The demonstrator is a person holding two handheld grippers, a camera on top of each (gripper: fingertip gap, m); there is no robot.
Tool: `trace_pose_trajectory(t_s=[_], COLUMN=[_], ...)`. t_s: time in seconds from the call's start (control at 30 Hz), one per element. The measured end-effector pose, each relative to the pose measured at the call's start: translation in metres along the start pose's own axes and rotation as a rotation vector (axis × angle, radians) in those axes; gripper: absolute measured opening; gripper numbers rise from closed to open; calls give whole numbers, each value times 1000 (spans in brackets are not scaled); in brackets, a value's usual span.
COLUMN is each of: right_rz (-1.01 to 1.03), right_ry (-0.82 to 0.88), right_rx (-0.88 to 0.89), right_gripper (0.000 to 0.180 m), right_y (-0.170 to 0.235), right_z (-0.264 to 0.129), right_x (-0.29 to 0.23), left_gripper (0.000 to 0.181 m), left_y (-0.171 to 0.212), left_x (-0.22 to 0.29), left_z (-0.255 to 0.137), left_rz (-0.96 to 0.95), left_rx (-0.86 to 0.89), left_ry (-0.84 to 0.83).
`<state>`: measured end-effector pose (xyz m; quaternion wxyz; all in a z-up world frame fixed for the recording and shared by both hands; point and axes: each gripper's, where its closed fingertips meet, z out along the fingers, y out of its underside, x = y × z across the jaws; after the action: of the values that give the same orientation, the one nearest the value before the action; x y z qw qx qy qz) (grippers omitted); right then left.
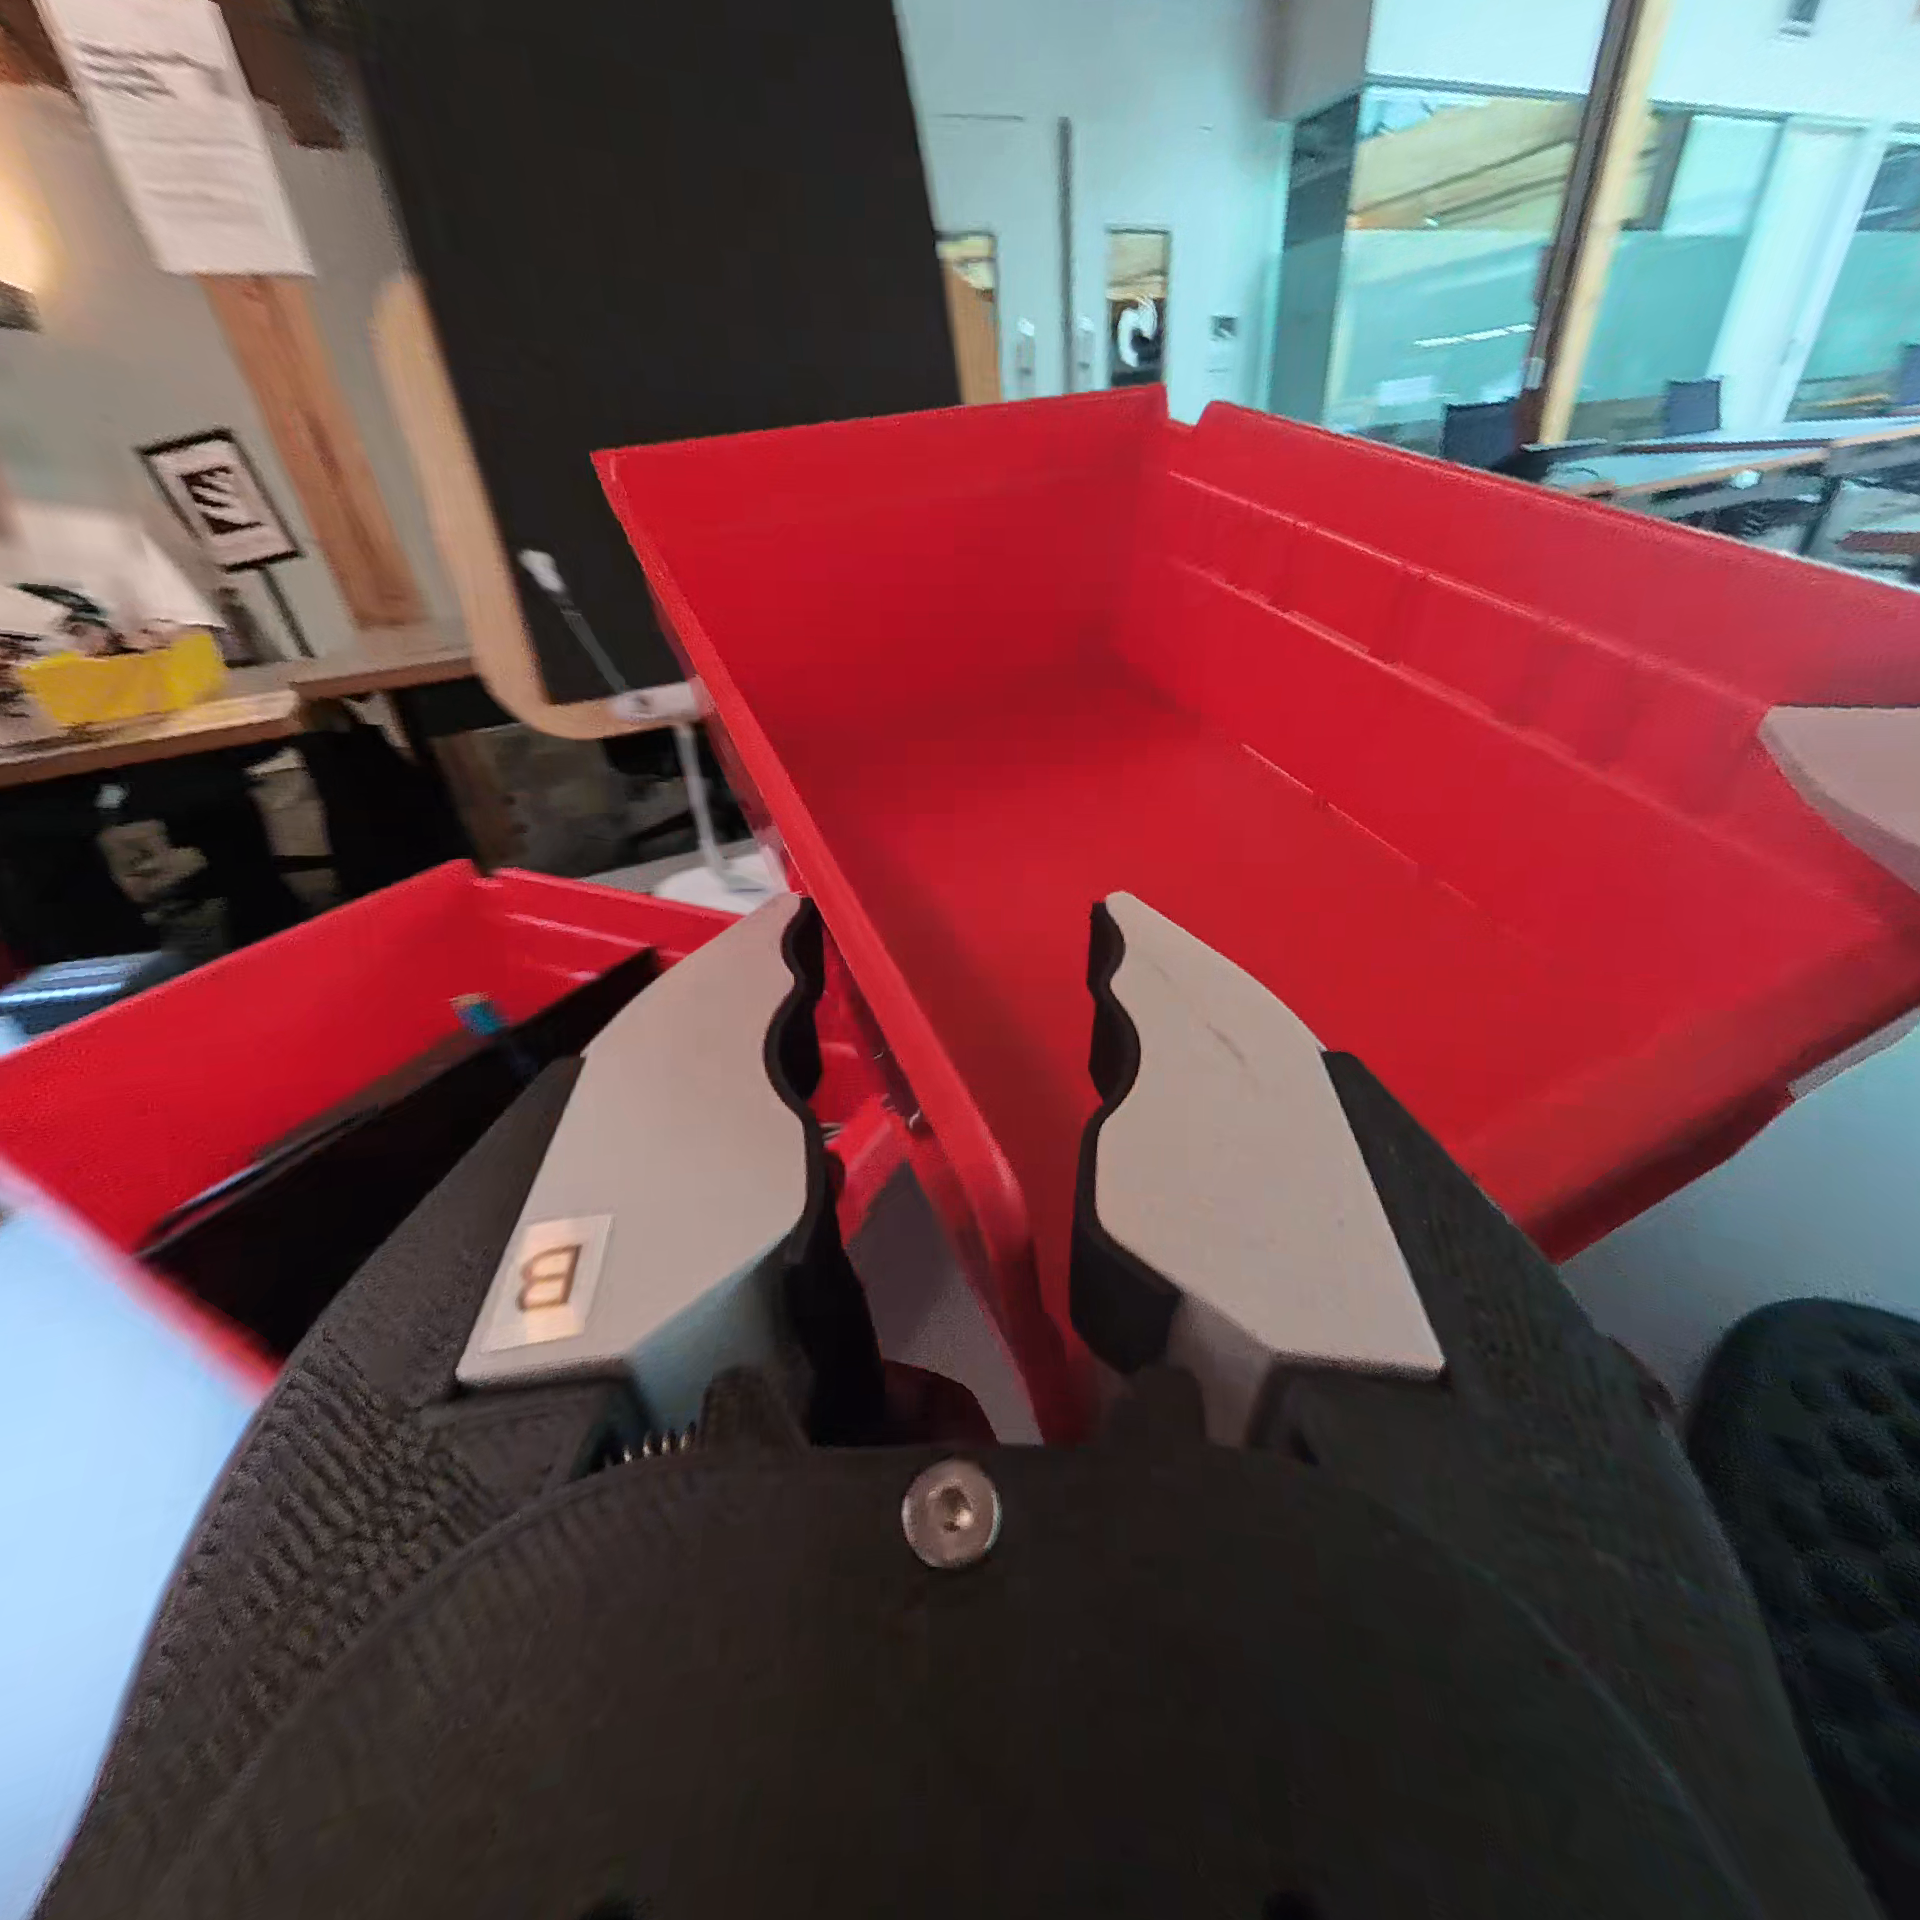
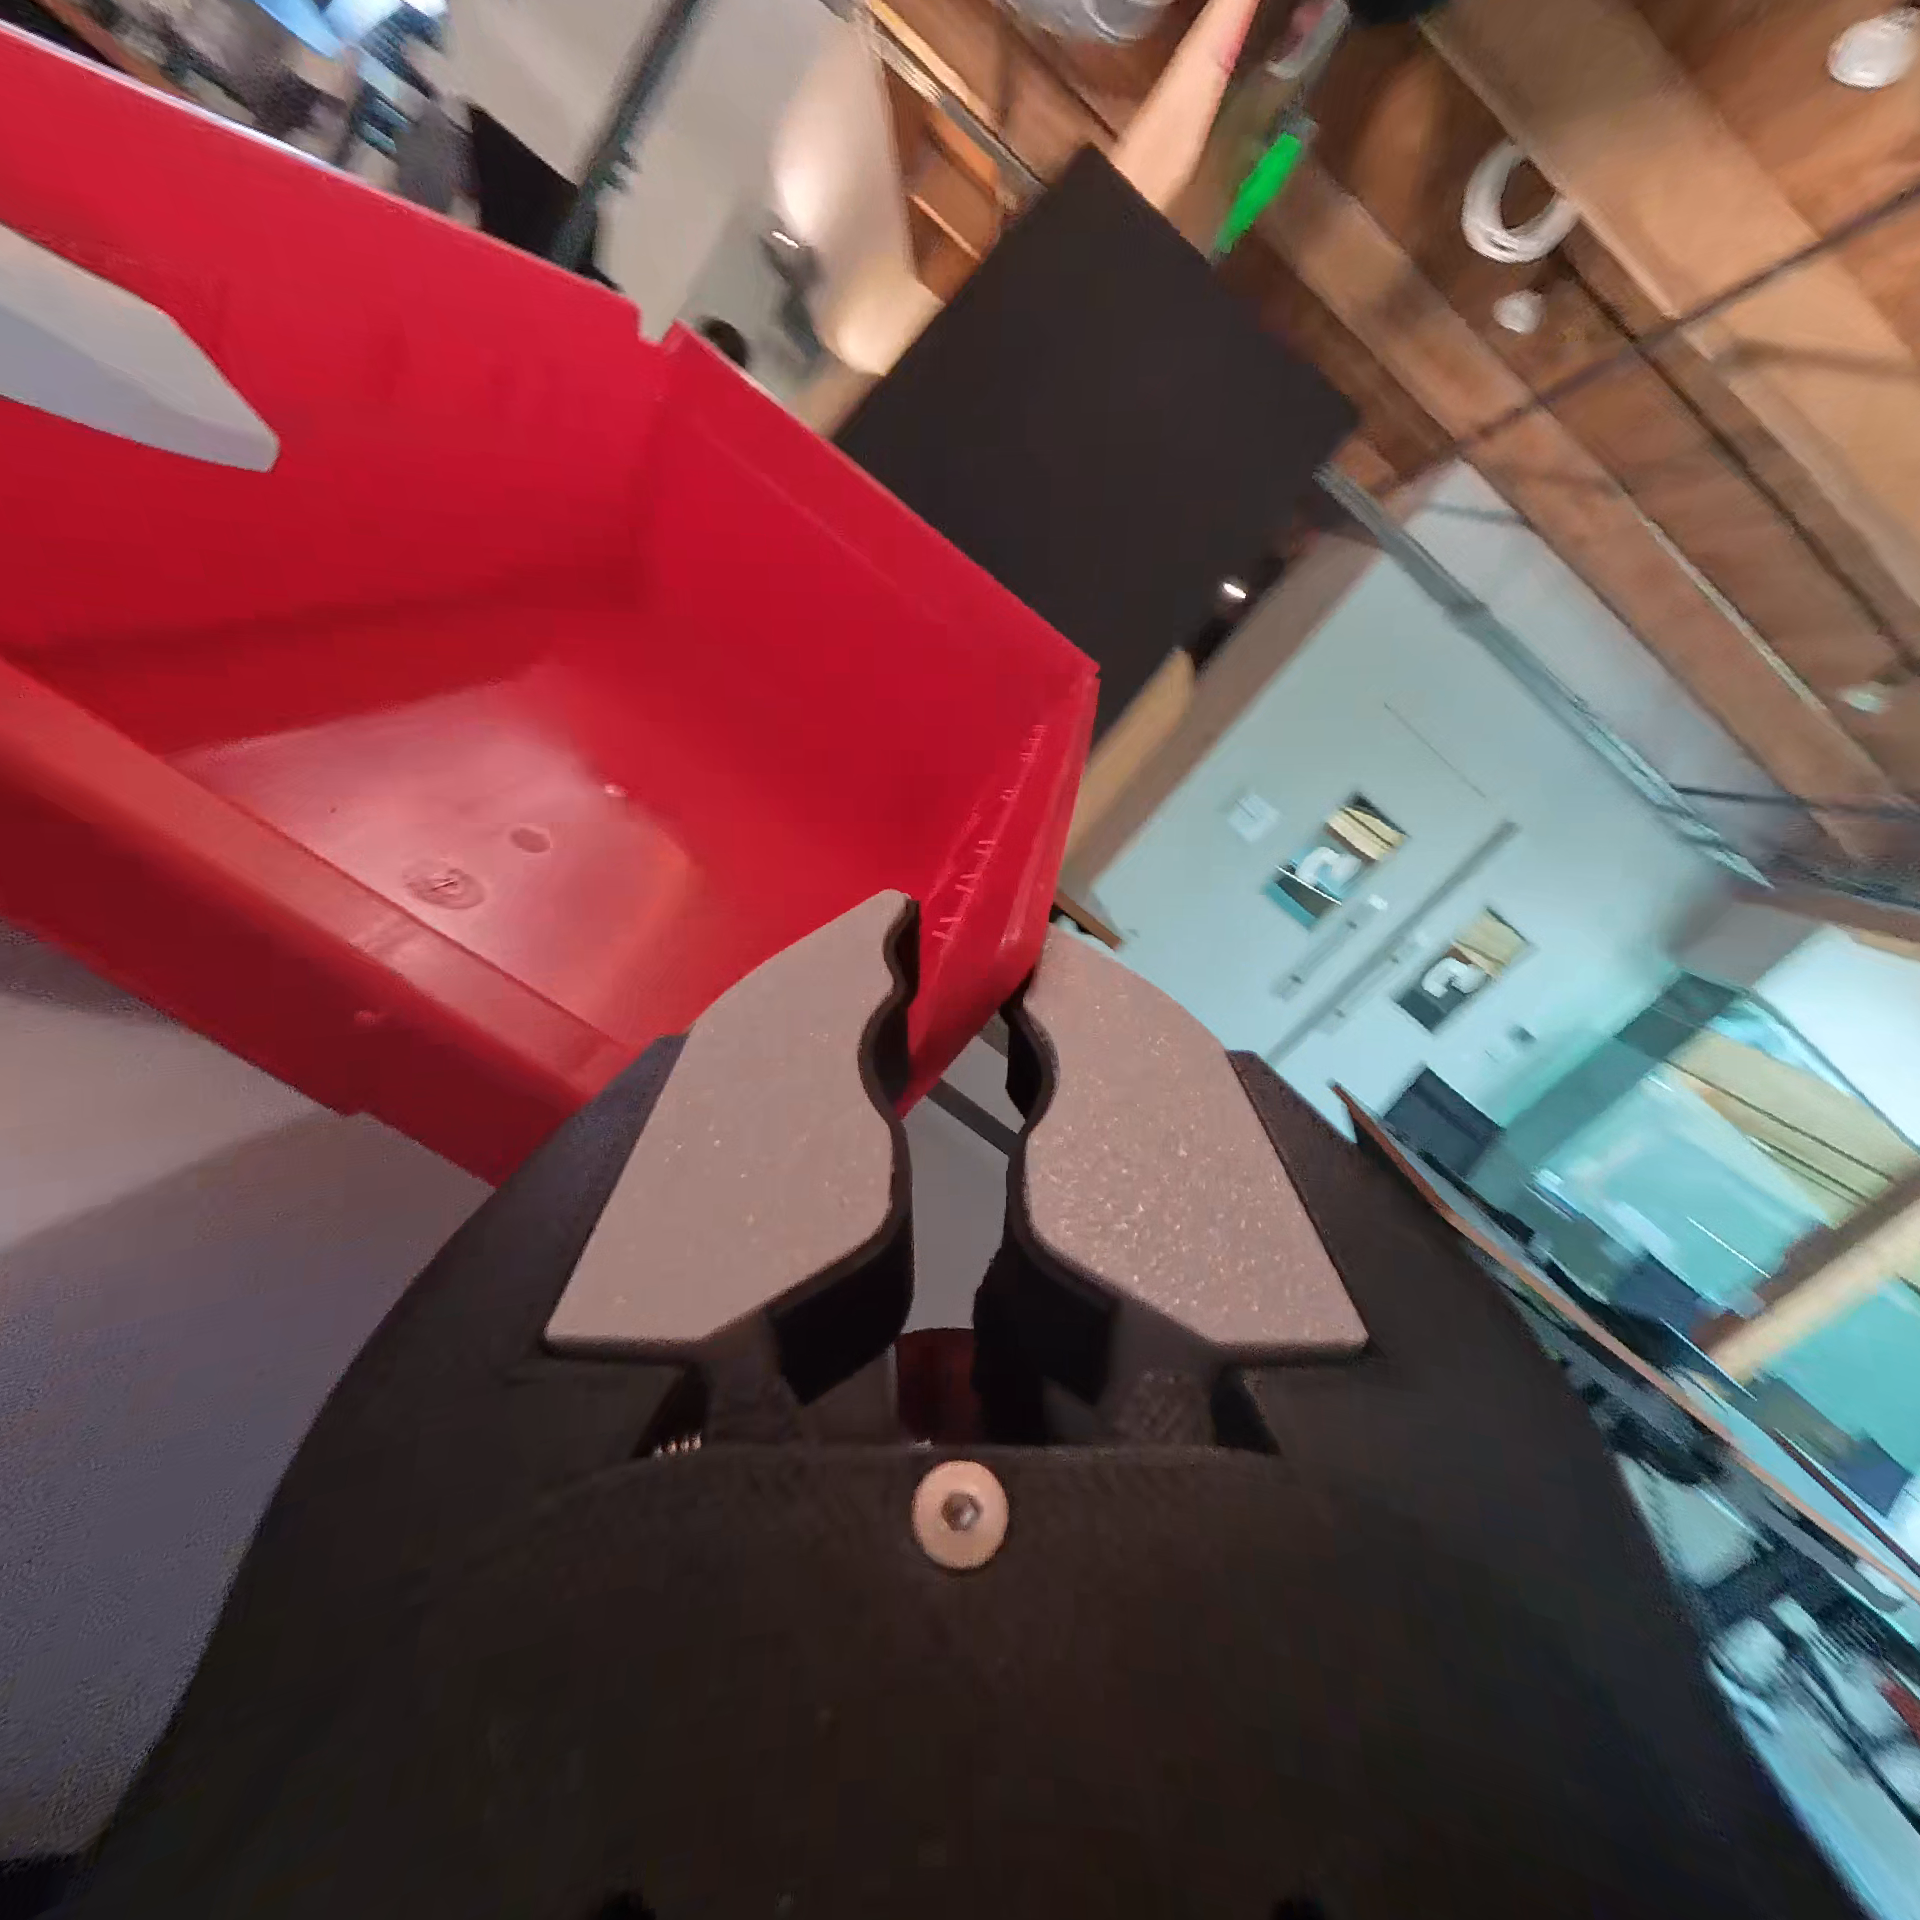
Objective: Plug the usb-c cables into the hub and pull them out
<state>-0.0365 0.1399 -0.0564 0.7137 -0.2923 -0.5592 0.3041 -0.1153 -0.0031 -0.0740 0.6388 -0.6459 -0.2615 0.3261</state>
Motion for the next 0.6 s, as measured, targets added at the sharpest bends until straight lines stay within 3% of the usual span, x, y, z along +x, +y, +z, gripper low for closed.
trace_pose_trajectory(t_s=[0.1,0.27,0.6], right_rz=[-16,61,126], right_ry=[112,95,-28], right_rx=[-102,-198,-264], right_gripper=[11,13,15], right_y=[51,120,173], right_z=[-12,-23,-18], right_x=[32,50,35], left_gripper=[49,50,61], left_y=[21,57,107], left_x=[46,95,111], left_z=[41,82,91], left_rz=[24,36,2], left_rx=[-77,-197,-354], left_ry=[87,182,231])
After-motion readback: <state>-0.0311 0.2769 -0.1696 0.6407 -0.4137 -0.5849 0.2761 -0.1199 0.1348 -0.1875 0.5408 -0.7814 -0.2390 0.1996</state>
